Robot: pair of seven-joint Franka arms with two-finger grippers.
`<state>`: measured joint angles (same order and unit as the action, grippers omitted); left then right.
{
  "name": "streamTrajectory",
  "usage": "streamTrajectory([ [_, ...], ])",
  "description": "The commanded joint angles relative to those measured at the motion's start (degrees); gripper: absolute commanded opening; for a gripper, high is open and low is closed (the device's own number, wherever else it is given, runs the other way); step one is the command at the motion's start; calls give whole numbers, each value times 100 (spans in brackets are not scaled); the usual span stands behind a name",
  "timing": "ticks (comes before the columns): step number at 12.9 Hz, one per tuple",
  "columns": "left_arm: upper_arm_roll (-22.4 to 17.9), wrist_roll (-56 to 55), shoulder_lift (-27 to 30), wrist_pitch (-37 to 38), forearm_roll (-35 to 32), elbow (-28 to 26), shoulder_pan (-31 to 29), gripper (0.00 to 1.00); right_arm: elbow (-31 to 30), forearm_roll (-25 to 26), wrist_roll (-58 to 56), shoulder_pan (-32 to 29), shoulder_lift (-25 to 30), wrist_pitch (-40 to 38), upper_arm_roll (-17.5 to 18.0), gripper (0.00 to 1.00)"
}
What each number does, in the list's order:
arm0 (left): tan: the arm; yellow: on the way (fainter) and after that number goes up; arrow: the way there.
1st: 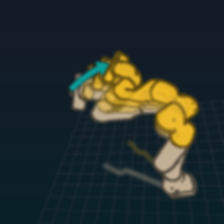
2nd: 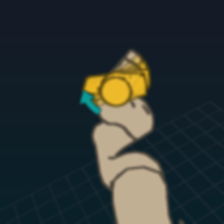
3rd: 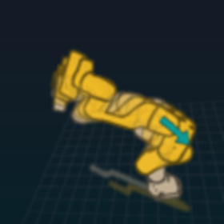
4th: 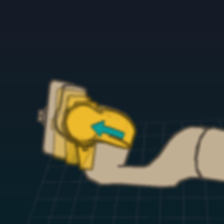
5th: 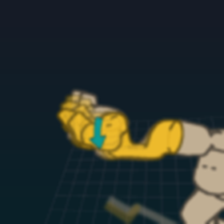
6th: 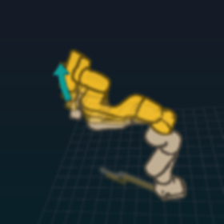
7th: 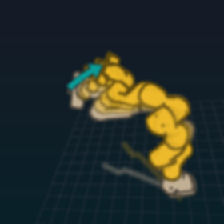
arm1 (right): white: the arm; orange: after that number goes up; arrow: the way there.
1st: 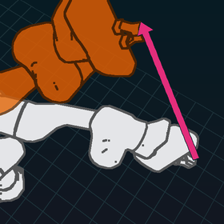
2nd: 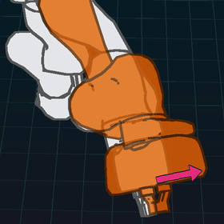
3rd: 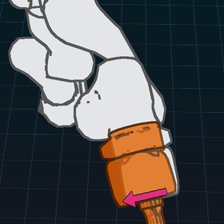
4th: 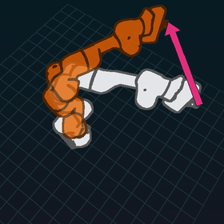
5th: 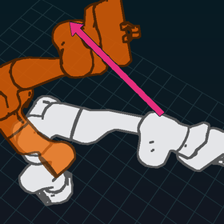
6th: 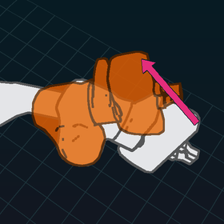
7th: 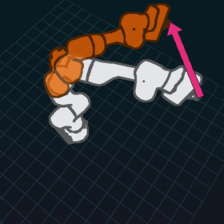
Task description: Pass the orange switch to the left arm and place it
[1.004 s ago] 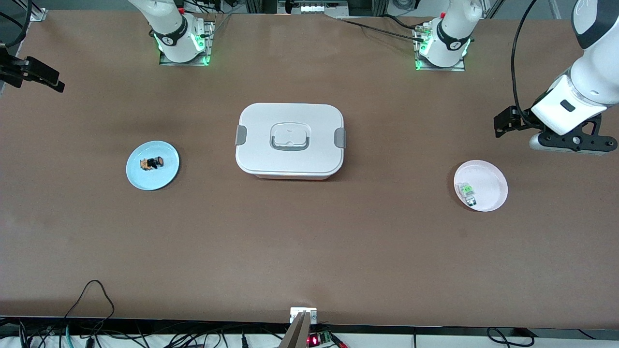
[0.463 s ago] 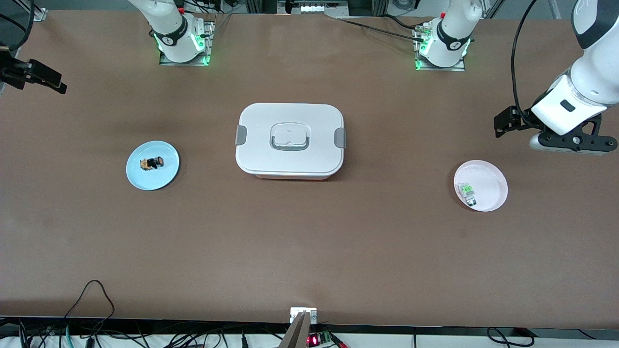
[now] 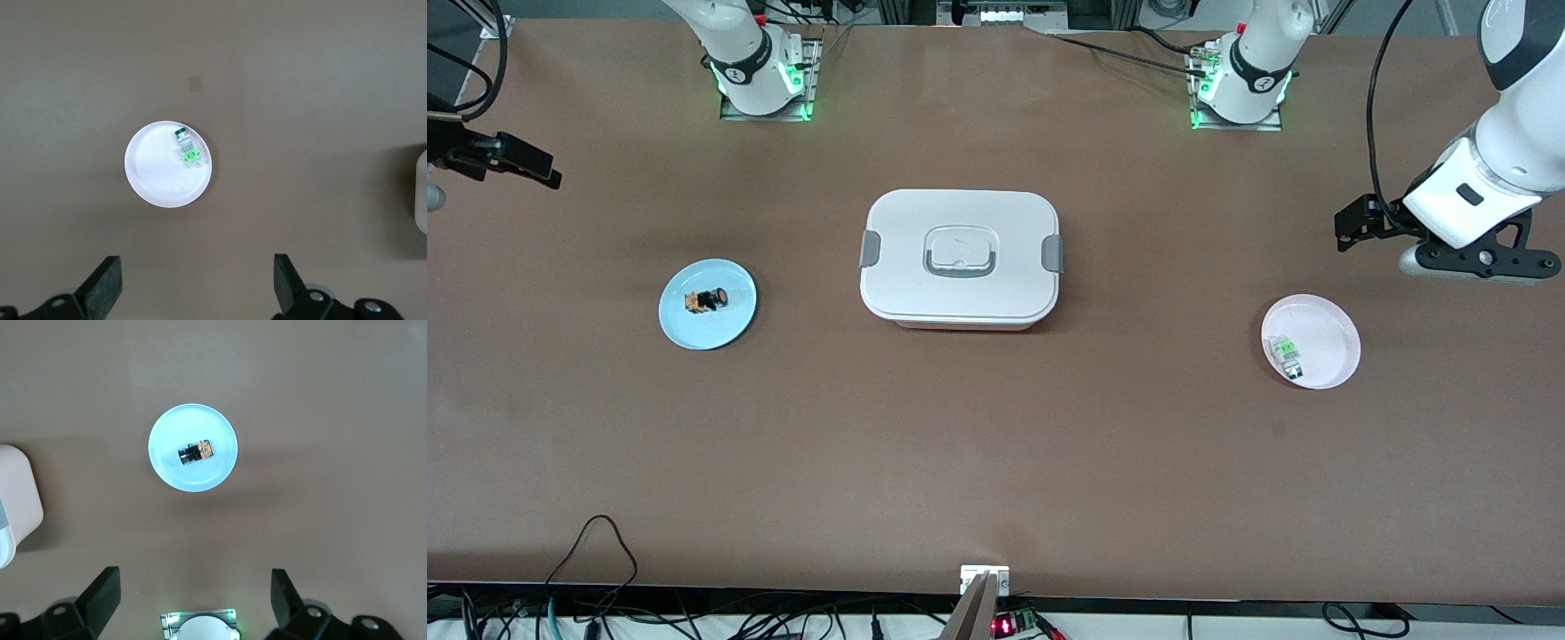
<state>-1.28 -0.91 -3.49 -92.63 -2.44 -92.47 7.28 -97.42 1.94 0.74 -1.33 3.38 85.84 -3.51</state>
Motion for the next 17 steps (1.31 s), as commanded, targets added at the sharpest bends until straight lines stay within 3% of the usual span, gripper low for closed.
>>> streamTrajectory([
  [1,-3,126,-29,132,25,142,-24,100,-23,-80,-4,71,-82,91,-1,100],
  [10,-3,117,-29,140,25,142,-24,100,-136,-45,66,168,-1049,933,-9,100],
  [17,-3,117,-29,140,33,142,-24,100,-2147,-10,-318,150,-1111,3181,17,100],
])
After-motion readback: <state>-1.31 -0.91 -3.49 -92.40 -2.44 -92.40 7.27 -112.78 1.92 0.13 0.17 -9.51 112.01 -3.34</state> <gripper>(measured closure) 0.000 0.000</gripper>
